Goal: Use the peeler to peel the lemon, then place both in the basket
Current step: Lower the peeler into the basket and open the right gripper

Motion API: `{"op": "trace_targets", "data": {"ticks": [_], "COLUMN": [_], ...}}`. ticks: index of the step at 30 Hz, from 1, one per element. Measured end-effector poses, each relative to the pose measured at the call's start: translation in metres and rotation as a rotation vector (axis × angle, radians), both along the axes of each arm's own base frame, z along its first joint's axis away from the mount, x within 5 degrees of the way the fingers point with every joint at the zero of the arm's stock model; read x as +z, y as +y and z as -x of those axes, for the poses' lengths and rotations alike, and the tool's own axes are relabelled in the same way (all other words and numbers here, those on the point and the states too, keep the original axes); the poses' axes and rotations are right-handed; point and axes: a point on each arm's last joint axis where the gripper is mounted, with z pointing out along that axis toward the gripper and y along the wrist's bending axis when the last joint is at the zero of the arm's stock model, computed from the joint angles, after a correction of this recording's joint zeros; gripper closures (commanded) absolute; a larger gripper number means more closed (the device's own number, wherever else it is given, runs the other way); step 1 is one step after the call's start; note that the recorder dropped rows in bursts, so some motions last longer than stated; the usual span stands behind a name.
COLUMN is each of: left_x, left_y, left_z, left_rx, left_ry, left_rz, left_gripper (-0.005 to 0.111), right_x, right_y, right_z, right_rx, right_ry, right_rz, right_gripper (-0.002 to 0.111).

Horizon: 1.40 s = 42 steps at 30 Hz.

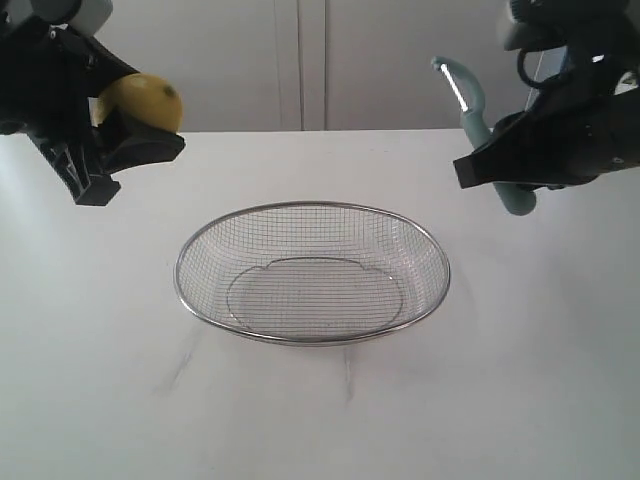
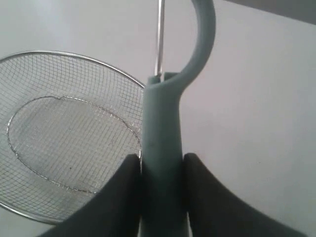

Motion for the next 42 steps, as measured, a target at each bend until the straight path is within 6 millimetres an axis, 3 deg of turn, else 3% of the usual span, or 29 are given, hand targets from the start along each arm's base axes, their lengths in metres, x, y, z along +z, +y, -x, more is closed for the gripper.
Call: {"op": "trace_targets", "data": {"ticks": [5,9,15,22,29,42], "left_x": [0.001,0.001,0.001,-0.006,-0.023,-0.023], "left_y": [0.000,0.000,0.001,0.007,0.030,0.034], "left_z": [0.002,0.002,0.002,-0.005,-0.030,-0.032], "left_rx": [-0.003,-0.003,-0.003,0.005,0.123,0.151], "left_ry": [0.000,0.003,-0.004,-0.033,0.036,0.036], "left_rz": [0.001,-0.001,-0.016,-0.108,-0.130,-0.122], "left_gripper": [0.107,0.107,0.107,0.107,0.107,0.107], "right_x": [-0.012,-0.036,-0.072,-0.081,-0.103,-0.135], "right_y": [0.023,0.050,0.058,0.065,0.092,0.096], "right_z": [-0.022,-0.048,-0.065,-0.070,-0.066,-0.070], "right_rx": [0.075,0.132,0.128,0.131,0.197,0.206], "right_ry": [0.032,0.096,0.160,0.143,0.174,0.270], "right_rz": [0.037,0.067,0.093,0.090,0.110,0.147], "right_gripper": [0.108,0.108,0.108,0.108,0.108,0.108]}}
